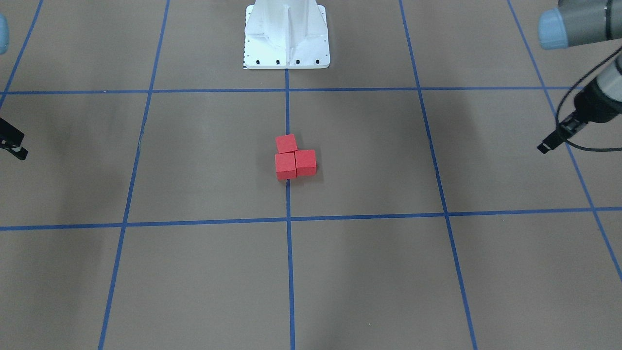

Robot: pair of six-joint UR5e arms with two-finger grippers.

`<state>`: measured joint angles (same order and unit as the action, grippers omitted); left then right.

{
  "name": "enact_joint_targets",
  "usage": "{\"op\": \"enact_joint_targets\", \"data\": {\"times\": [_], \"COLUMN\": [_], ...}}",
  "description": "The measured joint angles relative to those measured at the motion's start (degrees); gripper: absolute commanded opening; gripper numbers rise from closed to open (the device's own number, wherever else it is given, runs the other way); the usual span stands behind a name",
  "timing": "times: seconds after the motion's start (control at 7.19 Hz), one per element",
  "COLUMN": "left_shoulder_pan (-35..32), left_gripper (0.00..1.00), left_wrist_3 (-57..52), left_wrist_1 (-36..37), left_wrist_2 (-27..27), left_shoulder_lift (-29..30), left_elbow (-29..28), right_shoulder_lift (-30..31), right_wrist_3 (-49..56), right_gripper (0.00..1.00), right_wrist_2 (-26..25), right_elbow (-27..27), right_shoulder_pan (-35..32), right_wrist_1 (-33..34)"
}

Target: Form red blocks into L shape at center

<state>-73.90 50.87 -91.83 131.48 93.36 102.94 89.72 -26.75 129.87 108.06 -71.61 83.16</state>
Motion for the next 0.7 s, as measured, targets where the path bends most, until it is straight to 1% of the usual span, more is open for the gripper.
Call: {"op": "enact_joint_targets", "data": {"times": [0.14,0.28,0.42,0.7], "left_shoulder_pan": [-4.48,-7.97,-10.46,-13.95], "left_gripper": [1.00,1.00,1.00,1.00], "left_wrist_3": [-11.33,-20.90,-28.01,-38.93], "left_wrist_1": [-0.01,-0.02,-0.02,-0.02], "left_wrist_2": [1.56,2.87,3.75,4.28], "left_shoulder_lift": [-0.13,-0.15,-0.15,-0.13], "left_elbow": [-3.80,-6.87,-9.09,-12.55], "right_shoulder_lift": [1.47,2.18,2.40,1.28], "right_wrist_3": [4.60,9.15,14.22,23.68], "right_gripper": [1.00,1.00,1.00,1.00], "right_wrist_2": [1.09,3.37,5.41,6.68], "right_elbow": [-0.59,-2.21,-4.65,-11.40], "right_shoulder_pan": [-2.73,-6.28,-9.70,-13.59], "right_wrist_1": [0.11,0.19,0.25,0.52]}}
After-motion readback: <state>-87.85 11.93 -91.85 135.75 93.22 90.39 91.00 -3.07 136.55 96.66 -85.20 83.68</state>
